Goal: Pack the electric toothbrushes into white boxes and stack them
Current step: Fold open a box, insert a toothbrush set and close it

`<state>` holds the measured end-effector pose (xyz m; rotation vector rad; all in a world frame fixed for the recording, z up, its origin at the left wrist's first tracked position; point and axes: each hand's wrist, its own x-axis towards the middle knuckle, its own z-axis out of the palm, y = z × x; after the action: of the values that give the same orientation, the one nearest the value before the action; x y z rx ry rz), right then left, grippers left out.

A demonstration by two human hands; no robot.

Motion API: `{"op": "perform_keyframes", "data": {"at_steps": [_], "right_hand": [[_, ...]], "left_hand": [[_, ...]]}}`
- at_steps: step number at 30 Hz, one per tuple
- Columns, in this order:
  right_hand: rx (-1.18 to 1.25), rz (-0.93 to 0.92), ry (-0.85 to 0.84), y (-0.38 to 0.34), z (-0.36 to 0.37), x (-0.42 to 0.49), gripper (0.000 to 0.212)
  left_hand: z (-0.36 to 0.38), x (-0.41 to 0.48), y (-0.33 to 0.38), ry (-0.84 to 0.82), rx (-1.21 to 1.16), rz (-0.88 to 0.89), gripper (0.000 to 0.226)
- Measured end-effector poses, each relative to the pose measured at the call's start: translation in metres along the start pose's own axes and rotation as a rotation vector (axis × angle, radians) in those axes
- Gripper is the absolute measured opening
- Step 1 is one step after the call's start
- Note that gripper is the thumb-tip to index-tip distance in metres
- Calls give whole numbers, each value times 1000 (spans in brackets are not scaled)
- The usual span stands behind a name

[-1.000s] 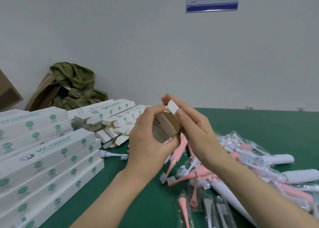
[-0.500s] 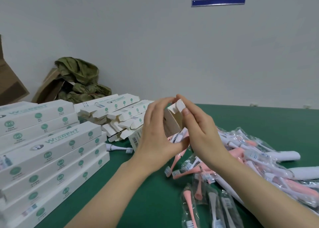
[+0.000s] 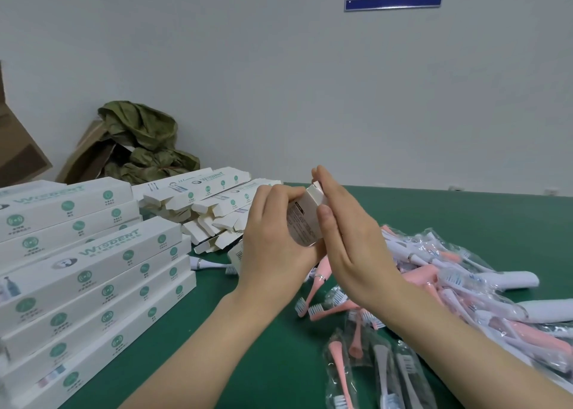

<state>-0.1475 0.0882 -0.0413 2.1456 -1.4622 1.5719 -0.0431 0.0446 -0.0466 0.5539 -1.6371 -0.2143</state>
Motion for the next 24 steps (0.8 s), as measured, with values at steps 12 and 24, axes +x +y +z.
{"op": "perform_keyframes", "data": {"at_steps": [12, 24], "right_hand": [[155, 99, -52, -6, 1, 3, 53], [709, 1225, -203, 30, -21, 17, 40]], "left_hand": [[-7, 6, -5, 22, -26, -2, 43], [-32, 40, -8, 469, -1016, -505, 43]]}}
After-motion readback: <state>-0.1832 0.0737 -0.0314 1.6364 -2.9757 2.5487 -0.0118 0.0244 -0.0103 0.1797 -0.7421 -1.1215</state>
